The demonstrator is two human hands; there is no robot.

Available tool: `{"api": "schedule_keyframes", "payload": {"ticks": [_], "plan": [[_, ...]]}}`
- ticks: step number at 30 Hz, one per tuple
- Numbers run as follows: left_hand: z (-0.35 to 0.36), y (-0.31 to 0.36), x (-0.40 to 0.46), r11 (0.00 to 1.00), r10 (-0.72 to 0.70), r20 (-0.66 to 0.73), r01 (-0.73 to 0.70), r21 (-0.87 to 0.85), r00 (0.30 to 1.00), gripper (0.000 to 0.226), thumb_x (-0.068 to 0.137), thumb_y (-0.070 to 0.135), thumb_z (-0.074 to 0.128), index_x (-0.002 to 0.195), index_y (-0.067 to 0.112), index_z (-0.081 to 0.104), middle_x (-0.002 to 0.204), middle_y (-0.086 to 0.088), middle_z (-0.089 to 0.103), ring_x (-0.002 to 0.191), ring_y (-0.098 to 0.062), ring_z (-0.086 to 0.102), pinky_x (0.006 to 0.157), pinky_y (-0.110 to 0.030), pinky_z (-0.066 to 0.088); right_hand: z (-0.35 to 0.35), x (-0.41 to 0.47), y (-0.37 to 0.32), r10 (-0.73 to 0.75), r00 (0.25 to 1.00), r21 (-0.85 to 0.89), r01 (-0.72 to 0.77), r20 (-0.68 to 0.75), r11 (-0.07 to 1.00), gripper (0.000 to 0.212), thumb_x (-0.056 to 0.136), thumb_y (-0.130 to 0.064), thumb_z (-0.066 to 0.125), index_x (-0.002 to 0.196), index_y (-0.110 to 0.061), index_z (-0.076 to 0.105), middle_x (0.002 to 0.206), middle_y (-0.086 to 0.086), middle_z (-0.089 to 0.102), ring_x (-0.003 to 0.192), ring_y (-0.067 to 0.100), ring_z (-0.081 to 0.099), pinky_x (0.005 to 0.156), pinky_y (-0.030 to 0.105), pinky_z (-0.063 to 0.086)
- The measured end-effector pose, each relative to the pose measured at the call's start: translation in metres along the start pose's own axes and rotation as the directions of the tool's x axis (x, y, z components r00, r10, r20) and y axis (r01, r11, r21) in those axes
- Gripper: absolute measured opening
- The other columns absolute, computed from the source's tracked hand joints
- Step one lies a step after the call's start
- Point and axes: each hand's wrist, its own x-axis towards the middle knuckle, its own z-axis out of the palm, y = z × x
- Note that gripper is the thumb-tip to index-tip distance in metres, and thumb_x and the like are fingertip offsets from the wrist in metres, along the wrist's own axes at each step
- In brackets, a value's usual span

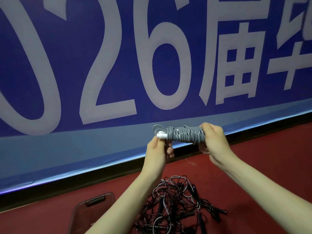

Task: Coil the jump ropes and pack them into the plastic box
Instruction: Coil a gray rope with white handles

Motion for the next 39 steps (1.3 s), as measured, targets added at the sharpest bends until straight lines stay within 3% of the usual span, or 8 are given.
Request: {"api": "schedule_keyframes", "payload": {"ticks": [4, 9, 15, 19, 27, 30, 34, 39], "plan": [[-0.002, 0.004, -0.002, 0.972, 0.018, 0.019, -0.022, 0.234, 1.0, 0.025, 0.099, 0.011, 0.036, 0.076, 0.013, 0.045, 0.054, 0.008, 0.036, 0.053, -0.01, 0.031, 0.058, -0.028, 0.027, 0.002, 0.002, 0.003, -0.075, 0.992, -0.033, 0.072, -0.101, 0.997, 0.024, 0.083, -0.021, 0.041, 0.073, 0.0, 0.048, 0.062, 0.007, 0.026, 0.053, 0.019, 0.026, 0.049, 0.026, 0.023], [-0.007, 0.022, -0.001, 0.997, -0.038, 0.095, 0.031, 0.075, 0.995, 0.03, 0.099, 0.034, 0.043, 0.073, 0.019, 0.047, 0.067, 0.002, 0.037, 0.055, -0.01, 0.028, 0.055, -0.026, 0.026, 0.0, -0.001, 0.004, -0.363, 0.924, -0.243, 0.327, -0.118, 0.913, 0.04, 0.082, -0.028, 0.036, 0.069, 0.01, 0.039, 0.064, 0.01, 0.033, 0.062, 0.019, 0.03, 0.055, 0.032, 0.025], [-0.021, 0.021, 0.007, 0.981, -0.172, 0.096, 0.179, -0.078, 0.98, 0.029, 0.102, 0.04, 0.039, 0.089, 0.014, 0.044, 0.07, 0.003, 0.042, 0.047, -0.004, 0.028, 0.041, -0.014, 0.023, -0.001, -0.012, 0.001, -0.708, 0.706, -0.411, 0.654, 0.028, 0.636, 0.041, 0.096, -0.027, 0.031, 0.073, 0.002, 0.048, 0.049, -0.014, 0.027, 0.045, 0.002, 0.038, 0.046, 0.012, 0.024], [-0.031, 0.022, 0.01, 0.959, -0.263, 0.127, 0.274, -0.078, 0.956, 0.033, 0.104, 0.036, 0.034, 0.084, 0.015, 0.047, 0.06, 0.006, 0.043, 0.044, -0.003, 0.023, 0.037, -0.013, 0.02, -0.005, -0.014, 0.002, -0.808, 0.545, -0.487, 0.78, 0.222, 0.393, 0.038, 0.105, -0.031, 0.029, 0.084, -0.006, 0.048, 0.052, -0.011, 0.036, 0.042, 0.011, 0.04, 0.043, 0.018, 0.024], [-0.045, 0.03, 0.012, 0.933, -0.223, 0.076, 0.19, 0.305, 0.972, 0.049, 0.103, 0.045, 0.029, 0.078, 0.012, 0.055, 0.052, 0.008, 0.03, 0.046, -0.007, 0.022, 0.042, -0.018, 0.016, -0.008, -0.01, 0.0, -0.872, 0.294, -0.502, 0.862, 0.392, 0.065, 0.031, 0.107, -0.033, 0.029, 0.091, -0.011, 0.044, 0.052, 0.005, 0.052, 0.037, 0.02, 0.05, 0.034, 0.028, 0.035], [-0.046, 0.036, 0.012, 0.926, -0.201, 0.084, 0.161, 0.341, 0.976, 0.048, 0.103, 0.045, 0.03, 0.074, 0.013, 0.051, 0.054, 0.005, 0.028, 0.045, -0.008, 0.02, 0.043, -0.02, 0.015, -0.006, -0.014, -0.001, -0.835, 0.38, -0.487, 0.859, 0.399, 0.159, 0.034, 0.106, -0.041, 0.028, 0.092, -0.013, 0.043, 0.052, -0.003, 0.051, 0.038, 0.014, 0.049, 0.036, 0.023, 0.035], [-0.05, 0.041, 0.011, 0.927, -0.054, 0.038, 0.035, 0.374, 0.998, 0.047, 0.103, 0.042, 0.034, 0.072, 0.011, 0.052, 0.052, 0.006, 0.03, 0.042, -0.008, 0.023, 0.044, -0.023, 0.019, -0.001, -0.024, -0.011, -0.531, 0.766, -0.33, 0.639, 0.362, 0.695, 0.051, 0.087, -0.071, 0.041, 0.083, -0.02, 0.043, 0.05, -0.014, 0.048, 0.045, 0.004, 0.041, 0.046, 0.011, 0.03], [-0.062, 0.043, 0.009, 0.72, 0.178, 0.101, -0.199, 0.665, 0.979, 0.043, 0.102, 0.038, 0.039, 0.069, 0.015, 0.057, 0.051, 0.01, 0.04, 0.042, -0.003, 0.035, 0.047, -0.02, 0.027, 0.003, -0.028, -0.025, -0.206, 0.8, -0.312, 0.437, 0.563, 0.844, 0.046, 0.075, -0.037, 0.08, 0.107, -0.033, 0.047, 0.104, -0.01, 0.06, 0.082, 0.015, 0.063, 0.067, 0.04, 0.058]]}}
